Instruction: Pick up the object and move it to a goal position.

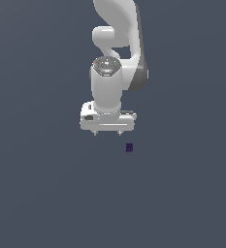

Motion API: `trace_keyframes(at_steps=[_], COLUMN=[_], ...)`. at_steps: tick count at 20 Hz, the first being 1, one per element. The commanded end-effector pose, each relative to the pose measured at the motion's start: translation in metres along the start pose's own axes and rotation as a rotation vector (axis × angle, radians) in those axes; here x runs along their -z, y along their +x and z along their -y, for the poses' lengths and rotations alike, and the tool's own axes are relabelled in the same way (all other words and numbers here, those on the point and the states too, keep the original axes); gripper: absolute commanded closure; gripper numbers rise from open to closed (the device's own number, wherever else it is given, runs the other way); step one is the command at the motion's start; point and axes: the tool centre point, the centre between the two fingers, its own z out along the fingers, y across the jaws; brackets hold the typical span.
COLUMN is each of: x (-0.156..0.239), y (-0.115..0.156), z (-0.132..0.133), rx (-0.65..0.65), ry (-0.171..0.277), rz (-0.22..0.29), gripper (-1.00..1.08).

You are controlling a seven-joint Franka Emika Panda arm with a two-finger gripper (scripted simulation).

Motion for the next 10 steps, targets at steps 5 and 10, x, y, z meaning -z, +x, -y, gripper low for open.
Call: trace_keyframes(at_steps=[5,10], x=[-0.0017,-0.0013], y=[0.0020,0.0057], z=[0.0015,0.0003], rx=[0.003,0.008], ry=[0.007,0.020], rz=[0.000,-0.001], gripper=[-0.92,-0.92])
